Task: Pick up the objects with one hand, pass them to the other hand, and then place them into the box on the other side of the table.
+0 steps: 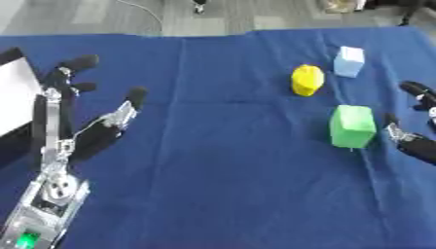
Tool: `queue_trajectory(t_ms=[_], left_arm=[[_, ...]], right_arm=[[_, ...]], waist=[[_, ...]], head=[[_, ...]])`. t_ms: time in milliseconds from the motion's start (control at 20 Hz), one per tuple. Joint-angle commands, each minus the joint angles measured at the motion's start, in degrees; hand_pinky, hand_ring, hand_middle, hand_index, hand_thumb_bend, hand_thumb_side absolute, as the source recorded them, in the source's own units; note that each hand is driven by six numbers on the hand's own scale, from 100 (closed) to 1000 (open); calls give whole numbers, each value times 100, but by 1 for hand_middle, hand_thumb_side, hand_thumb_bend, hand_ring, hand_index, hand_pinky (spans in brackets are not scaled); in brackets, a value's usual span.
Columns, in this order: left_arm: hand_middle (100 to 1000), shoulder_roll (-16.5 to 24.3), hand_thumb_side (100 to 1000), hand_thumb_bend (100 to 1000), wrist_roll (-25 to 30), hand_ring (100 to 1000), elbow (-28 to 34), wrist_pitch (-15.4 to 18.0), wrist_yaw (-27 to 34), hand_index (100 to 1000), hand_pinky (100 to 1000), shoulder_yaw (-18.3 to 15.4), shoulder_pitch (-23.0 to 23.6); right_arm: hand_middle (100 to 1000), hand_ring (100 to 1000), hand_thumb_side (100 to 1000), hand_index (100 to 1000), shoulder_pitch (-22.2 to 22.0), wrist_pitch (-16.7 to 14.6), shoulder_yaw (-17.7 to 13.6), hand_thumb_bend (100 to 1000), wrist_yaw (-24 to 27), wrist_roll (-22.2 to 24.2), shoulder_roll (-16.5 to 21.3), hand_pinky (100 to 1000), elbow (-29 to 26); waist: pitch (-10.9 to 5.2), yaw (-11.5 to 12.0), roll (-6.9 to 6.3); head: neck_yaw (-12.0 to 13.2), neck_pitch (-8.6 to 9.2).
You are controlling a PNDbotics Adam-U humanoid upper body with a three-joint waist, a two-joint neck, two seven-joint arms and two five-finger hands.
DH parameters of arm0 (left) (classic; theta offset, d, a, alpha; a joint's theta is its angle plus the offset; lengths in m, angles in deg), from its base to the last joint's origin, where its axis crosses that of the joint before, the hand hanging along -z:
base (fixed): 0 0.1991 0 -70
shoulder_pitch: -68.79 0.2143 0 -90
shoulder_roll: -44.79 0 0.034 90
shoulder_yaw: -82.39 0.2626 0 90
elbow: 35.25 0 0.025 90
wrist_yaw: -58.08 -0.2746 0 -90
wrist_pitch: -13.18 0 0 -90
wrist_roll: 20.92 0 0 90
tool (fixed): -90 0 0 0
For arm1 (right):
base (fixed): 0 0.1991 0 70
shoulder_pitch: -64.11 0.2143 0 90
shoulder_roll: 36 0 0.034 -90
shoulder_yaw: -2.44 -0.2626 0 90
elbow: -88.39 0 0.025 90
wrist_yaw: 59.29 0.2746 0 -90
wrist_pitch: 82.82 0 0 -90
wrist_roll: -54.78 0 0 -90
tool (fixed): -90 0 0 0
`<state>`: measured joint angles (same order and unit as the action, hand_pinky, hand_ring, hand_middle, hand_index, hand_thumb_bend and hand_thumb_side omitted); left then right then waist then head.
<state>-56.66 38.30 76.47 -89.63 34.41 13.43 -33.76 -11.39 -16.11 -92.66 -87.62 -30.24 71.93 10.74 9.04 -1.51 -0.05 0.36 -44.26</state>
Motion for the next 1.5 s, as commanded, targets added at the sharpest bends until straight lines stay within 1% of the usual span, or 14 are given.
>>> queue_trajectory(t_ms=[50, 300, 450, 550, 1000, 1250, 1500], left_arm=[[688, 87, 409, 674, 52, 863, 98, -6, -14, 754, 710, 1, -25], [688, 84, 410, 672, 104, 863, 104, -20, -10, 754, 710, 7, -26], [688, 82, 410, 672, 136, 863, 101, -24, -7, 754, 711, 12, -28], [688, 82, 410, 672, 152, 863, 98, -26, -5, 754, 711, 13, -28], [687, 86, 411, 668, 198, 863, 94, -18, 11, 755, 712, 26, -31], [686, 80, 411, 666, 213, 863, 85, -7, 16, 756, 713, 37, -26], [686, 81, 412, 665, 215, 863, 83, -3, 19, 756, 713, 30, -21]], right_arm=[[977, 969, 697, 996, 172, -165, 177, 100, 172, 226, 695, 844, 223], [972, 965, 738, 1000, 348, -420, 542, 100, 361, 590, 1402, 856, 473], [971, 964, 737, 1000, 439, -543, 703, 100, 464, 802, 1589, 860, 515], [970, 964, 734, 1000, 498, -612, 785, 100, 511, 921, 1643, 861, 506], [971, 963, 814, 1000, 755, -848, 1246, 100, 766, 1435, 1751, 862, 287], [971, 963, 856, 1000, 922, -921, 1517, 100, 887, 1733, 1723, 862, 104], [973, 964, 895, 1000, 960, -967, 1683, 100, 969, 1948, 1688, 863, -7]], waist=[[-49, 8, 46], [-56, 38, 29], [-54, 54, 28], [-50, 63, 26], [-42, 99, 34], [-38, 124, 37], [-33, 146, 44]], head=[[-75, 14], [-98, 14], [-80, 14], [-72, 14], [-99, 14], [-158, 14], [-186, 14]])
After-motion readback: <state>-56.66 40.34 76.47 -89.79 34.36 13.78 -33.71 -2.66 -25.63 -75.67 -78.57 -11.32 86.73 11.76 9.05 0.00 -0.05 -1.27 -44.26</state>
